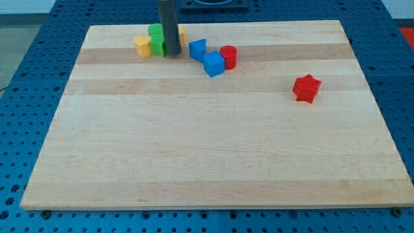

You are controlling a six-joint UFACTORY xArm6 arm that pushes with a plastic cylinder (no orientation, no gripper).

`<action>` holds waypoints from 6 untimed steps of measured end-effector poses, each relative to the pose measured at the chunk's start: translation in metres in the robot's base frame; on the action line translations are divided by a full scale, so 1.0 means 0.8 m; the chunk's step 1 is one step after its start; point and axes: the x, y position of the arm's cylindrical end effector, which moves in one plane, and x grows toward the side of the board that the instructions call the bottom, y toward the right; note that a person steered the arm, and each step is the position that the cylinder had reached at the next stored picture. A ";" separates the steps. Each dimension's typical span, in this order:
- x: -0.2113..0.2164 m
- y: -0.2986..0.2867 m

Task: Move the blue triangle to the top left of the red circle

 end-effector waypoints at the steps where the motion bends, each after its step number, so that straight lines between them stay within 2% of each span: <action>1: -0.001 0.069; 2: 0.053 0.140; 3: 0.082 0.175; 4: 0.064 0.130; 5: 0.070 0.111; 6: 0.045 0.083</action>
